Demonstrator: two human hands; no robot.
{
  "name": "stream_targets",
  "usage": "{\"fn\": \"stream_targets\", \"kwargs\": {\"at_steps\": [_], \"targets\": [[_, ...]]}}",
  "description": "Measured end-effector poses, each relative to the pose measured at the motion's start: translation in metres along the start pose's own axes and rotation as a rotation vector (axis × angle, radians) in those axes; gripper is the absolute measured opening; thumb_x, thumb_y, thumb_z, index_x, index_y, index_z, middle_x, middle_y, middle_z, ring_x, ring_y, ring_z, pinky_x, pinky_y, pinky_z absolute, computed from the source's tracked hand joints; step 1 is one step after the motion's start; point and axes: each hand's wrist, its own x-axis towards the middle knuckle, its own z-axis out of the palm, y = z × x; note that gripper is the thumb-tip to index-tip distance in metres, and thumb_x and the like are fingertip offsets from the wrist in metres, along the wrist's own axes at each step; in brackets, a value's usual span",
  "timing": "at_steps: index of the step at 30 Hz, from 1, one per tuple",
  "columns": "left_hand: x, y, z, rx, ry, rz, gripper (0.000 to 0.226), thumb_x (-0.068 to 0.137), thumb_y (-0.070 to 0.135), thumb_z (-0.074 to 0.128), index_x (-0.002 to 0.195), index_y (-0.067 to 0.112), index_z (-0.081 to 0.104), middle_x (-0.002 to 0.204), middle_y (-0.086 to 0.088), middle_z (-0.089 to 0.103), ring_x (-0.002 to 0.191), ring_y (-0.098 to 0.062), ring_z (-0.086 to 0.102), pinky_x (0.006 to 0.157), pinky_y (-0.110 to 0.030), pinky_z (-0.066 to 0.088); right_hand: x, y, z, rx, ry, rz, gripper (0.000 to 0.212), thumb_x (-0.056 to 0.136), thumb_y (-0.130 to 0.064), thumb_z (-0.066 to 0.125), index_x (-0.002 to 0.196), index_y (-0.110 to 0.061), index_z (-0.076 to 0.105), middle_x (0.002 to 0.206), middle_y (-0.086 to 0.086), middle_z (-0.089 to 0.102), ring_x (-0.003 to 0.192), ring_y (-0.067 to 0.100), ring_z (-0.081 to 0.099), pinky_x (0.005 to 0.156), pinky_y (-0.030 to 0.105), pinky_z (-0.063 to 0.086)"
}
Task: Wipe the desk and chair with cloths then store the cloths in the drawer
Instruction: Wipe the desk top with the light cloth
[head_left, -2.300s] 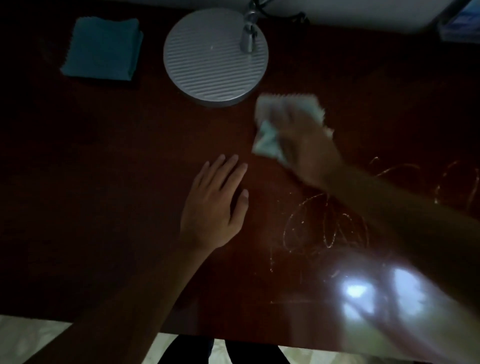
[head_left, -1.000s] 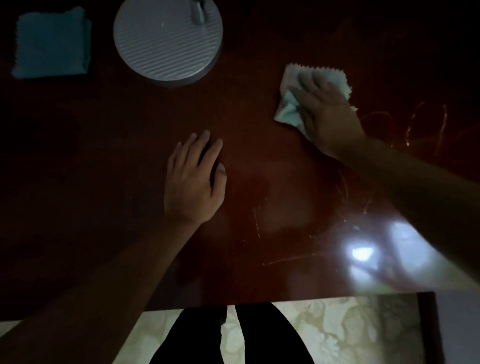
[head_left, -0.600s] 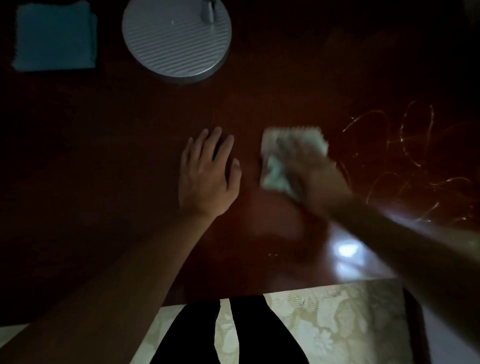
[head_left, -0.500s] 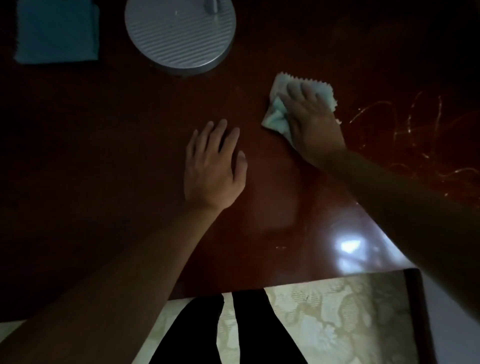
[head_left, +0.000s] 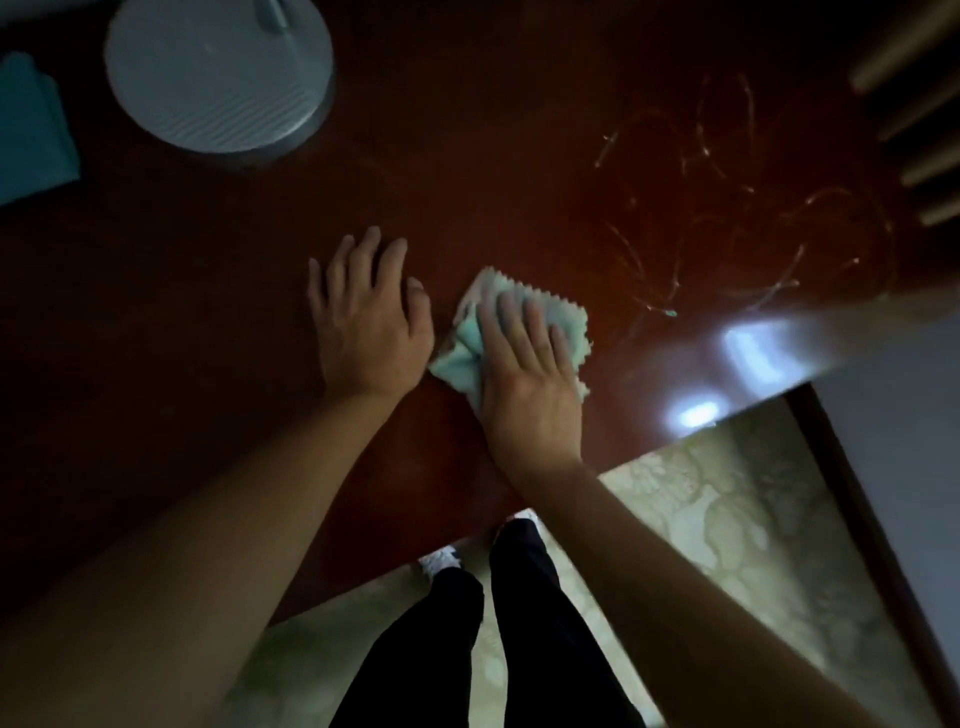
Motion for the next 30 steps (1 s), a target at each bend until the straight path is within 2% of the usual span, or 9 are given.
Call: {"fn": "stream_targets", "kwargs": {"at_steps": [3,5,10,14,16,19,22,26,30], "targets": [[-0.002,0.002,0.001,0.01,-0.016,0.014,0.046,0.097,0.034,0.038,0.138,0.015,0.05,0.148,-0.012,0.046,0.141,-0.031,0.035,0.117,-0.057,0.019,-0.081,0.007,0.0,0.008,0.09,0.195,0.053,0.096,-0.021,0.055,0.147,-0.01,0.044,0.156,0.008,0.037,0.147,0.029,0.028,0.115,0.052,0.031],[-0.003,0.002,0.002,0.034,-0.041,0.034,0.047,0.098,0.035,0.037,0.139,0.015,0.048,0.149,-0.013,0.043,0.142,-0.031,0.033,0.117,-0.058,0.017,-0.119,0.009,0.0,-0.005,0.084,0.268,0.05,0.099,-0.024,0.045,0.147,-0.008,0.044,0.156,0.01,0.035,0.147,0.031,0.026,0.11,0.056,0.035],[-0.005,0.002,0.002,0.027,-0.031,0.049,0.046,0.098,0.034,0.037,0.138,0.015,0.048,0.148,-0.013,0.044,0.141,-0.032,0.034,0.116,-0.06,0.018,-0.075,-0.015,-0.001,-0.067,0.023,0.376,0.052,0.099,-0.032,0.041,0.147,-0.014,0.04,0.158,0.013,0.031,0.148,0.039,0.02,0.1,0.08,0.026],[-0.003,0.003,0.002,0.037,-0.021,0.051,0.045,0.098,0.033,0.037,0.138,0.015,0.048,0.147,-0.014,0.045,0.141,-0.032,0.034,0.116,-0.06,0.019,-0.085,0.003,0.002,-0.168,0.05,0.296,0.06,0.095,-0.023,0.06,0.149,-0.007,0.038,0.157,0.014,0.033,0.147,0.037,0.024,0.116,0.066,0.014],[-0.004,0.004,0.002,0.039,-0.012,0.049,0.045,0.098,0.033,0.038,0.137,0.015,0.048,0.147,-0.014,0.045,0.14,-0.032,0.035,0.115,-0.06,0.019,-0.092,0.0,0.004,-0.08,0.127,0.36,0.064,0.091,-0.021,0.064,0.147,-0.003,0.039,0.156,0.017,0.033,0.147,0.038,0.022,0.118,0.058,0.018],[-0.003,0.003,0.004,0.034,0.015,0.048,0.043,0.098,0.031,0.038,0.135,0.014,0.051,0.145,-0.013,0.048,0.139,-0.031,0.038,0.115,-0.058,0.02,-0.064,-0.04,0.014,0.077,0.086,0.194,0.065,0.092,-0.031,0.058,0.148,-0.003,0.039,0.157,0.018,0.031,0.148,0.035,0.018,0.121,0.05,0.018],[-0.001,0.0,0.002,-0.094,0.074,-0.039,0.04,0.098,0.026,0.037,0.13,0.013,0.057,0.142,-0.009,0.053,0.136,-0.025,0.043,0.116,-0.052,0.023,-0.022,-0.072,0.019,0.107,0.043,0.058,0.062,0.096,-0.028,0.051,0.15,-0.003,0.033,0.159,0.015,0.026,0.15,0.029,0.012,0.123,0.047,0.015],[-0.002,0.0,0.001,-0.078,0.057,-0.012,0.042,0.094,0.028,0.043,0.131,0.012,0.055,0.143,-0.011,0.051,0.137,-0.028,0.041,0.116,-0.05,0.022,-0.041,-0.037,0.014,0.108,0.099,0.298,0.07,0.084,-0.025,0.056,0.149,-0.004,0.038,0.158,0.013,0.032,0.149,0.028,0.021,0.121,0.046,0.02],[-0.003,0.001,0.001,-0.007,-0.013,0.042,0.049,0.093,0.032,0.045,0.138,0.013,0.05,0.147,-0.012,0.046,0.14,-0.031,0.035,0.116,-0.056,0.018,-0.086,-0.005,0.008,0.018,0.198,0.507,0.061,0.087,-0.017,0.058,0.144,0.002,0.043,0.154,0.017,0.037,0.147,0.034,0.026,0.117,0.051,0.028]]}}
